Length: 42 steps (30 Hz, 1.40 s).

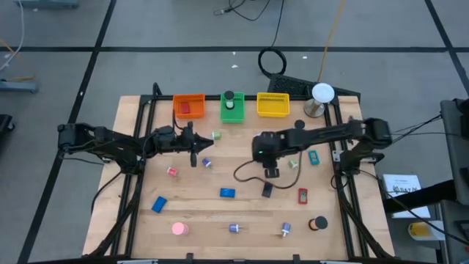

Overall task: Pick & Place Office items
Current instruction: Put the blue charger adapter into the yellow bin

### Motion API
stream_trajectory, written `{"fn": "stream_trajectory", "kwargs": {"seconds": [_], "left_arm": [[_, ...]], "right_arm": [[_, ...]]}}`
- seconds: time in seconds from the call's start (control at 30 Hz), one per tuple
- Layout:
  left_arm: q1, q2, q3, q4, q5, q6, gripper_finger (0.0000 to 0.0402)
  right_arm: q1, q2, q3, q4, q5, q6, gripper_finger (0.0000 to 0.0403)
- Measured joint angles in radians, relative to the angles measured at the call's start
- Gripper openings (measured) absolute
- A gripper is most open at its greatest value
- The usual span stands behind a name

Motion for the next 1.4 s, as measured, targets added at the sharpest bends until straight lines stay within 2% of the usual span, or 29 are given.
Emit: {"fn": "stream_trajectory", "kwargs": {"seconds": [0.17, 0.23, 0.33, 0.5, 0.77, 1.17, 1.27, 1.4], "left_arm": [[-0.008, 0.0, 0.0, -0.024, -0.007, 0.001, 0.0037], [-0.012, 0.0, 0.0, -0.036, -0.021, 0.007, 0.0037], [-0.019, 0.0, 0.001, -0.044, -0.032, 0.02, 0.0037], [-0.025, 0.0, 0.001, -0.044, -0.033, 0.023, 0.0037], [-0.025, 0.0, 0.001, -0.044, -0.033, 0.023, 0.0037], [-0.025, 0.0, 0.001, -0.045, -0.033, 0.021, 0.0037], [-0.025, 0.0, 0.001, -0.045, -0.033, 0.021, 0.0037], [-0.025, 0.0, 0.001, -0.045, -0.033, 0.021, 0.0037]], "right_arm": [[0.014, 0.124, 0.114, -0.117, 0.005, -0.132, 0.0226], [0.02, 0.161, 0.139, -0.145, 0.007, -0.178, 0.0238], [0.028, 0.2, 0.142, -0.15, 0.069, -0.226, 0.0244], [0.033, 0.248, 0.143, -0.179, 0.186, -0.274, 0.0235], [0.03, 0.28, 0.143, -0.166, 0.184, -0.299, 0.0212], [0.021, 0.287, 0.142, -0.179, 0.185, -0.3, 0.014], [0.018, 0.288, 0.142, -0.184, 0.189, -0.285, 0.0142], [0.018, 0.288, 0.142, -0.186, 0.229, -0.275, 0.0172]]}}
